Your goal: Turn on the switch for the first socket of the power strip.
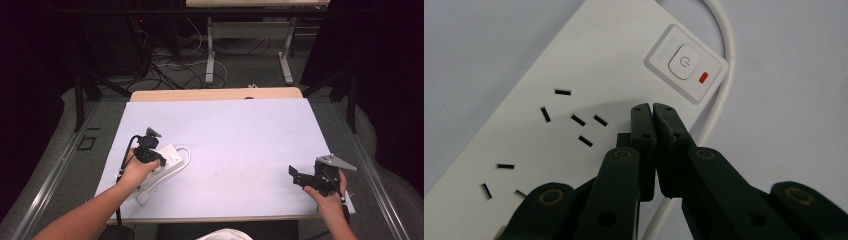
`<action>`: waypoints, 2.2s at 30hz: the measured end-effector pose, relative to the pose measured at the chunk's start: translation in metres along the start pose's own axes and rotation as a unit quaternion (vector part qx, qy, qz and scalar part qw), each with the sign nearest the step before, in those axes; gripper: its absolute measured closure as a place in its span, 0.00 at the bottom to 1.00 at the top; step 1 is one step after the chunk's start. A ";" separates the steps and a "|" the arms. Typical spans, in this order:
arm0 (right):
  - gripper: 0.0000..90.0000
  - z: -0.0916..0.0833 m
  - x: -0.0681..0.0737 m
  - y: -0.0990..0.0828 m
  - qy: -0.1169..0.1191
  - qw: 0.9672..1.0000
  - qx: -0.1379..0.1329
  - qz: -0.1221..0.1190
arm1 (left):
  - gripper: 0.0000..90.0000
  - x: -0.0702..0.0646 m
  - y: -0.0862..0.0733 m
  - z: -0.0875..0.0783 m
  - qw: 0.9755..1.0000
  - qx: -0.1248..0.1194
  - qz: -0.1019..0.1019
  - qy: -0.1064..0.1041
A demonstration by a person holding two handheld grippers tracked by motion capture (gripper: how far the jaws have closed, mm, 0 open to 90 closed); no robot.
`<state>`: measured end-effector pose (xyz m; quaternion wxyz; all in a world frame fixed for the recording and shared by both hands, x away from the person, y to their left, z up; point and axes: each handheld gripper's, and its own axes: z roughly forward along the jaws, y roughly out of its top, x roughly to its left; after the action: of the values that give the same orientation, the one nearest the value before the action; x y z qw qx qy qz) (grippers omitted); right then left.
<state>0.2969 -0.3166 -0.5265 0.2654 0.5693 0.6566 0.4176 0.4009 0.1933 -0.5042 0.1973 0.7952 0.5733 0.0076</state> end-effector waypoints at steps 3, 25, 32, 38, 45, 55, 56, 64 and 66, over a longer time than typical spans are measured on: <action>0.00 0.000 -0.001 0.000 0.003 1.000 0.002 0.000 | 0.98 0.000 0.000 0.000 1.000 -0.001 0.002 0.001; 0.00 0.000 -0.001 0.000 0.004 1.000 0.009 -0.004 | 1.00 -0.004 -0.001 0.004 1.000 -0.004 0.016 0.013; 0.00 0.001 -0.001 -0.001 0.003 1.000 0.005 0.006 | 1.00 -0.003 -0.001 0.004 1.000 -0.009 0.013 0.009; 0.00 0.000 -0.002 -0.001 0.004 1.000 0.013 0.004 | 0.99 -0.003 -0.002 0.004 1.000 -0.011 0.012 0.007; 0.00 0.002 -0.002 -0.002 0.004 1.000 0.008 0.009 | 0.94 -0.004 -0.004 0.004 1.000 -0.016 0.012 0.000; 0.00 0.003 -0.004 -0.002 0.005 1.000 0.016 0.009 | 0.84 -0.006 -0.003 0.003 1.000 -0.007 0.025 -0.010; 0.00 0.003 -0.004 -0.002 0.005 1.000 0.016 0.008 | 0.82 -0.007 -0.003 0.003 1.000 -0.007 0.026 -0.012; 0.00 0.004 -0.005 -0.004 0.006 1.000 0.017 0.014 | 0.66 -0.010 0.002 0.000 0.999 -0.016 0.029 -0.025; 0.00 0.003 -0.006 -0.004 0.005 1.000 0.014 0.016 | 0.62 -0.011 0.003 -0.002 0.999 -0.021 0.030 -0.024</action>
<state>0.2989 -0.3211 -0.5322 0.2472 0.5811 0.6546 0.4156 0.3995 0.1830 -0.4991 0.2274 0.8075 0.5442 0.0068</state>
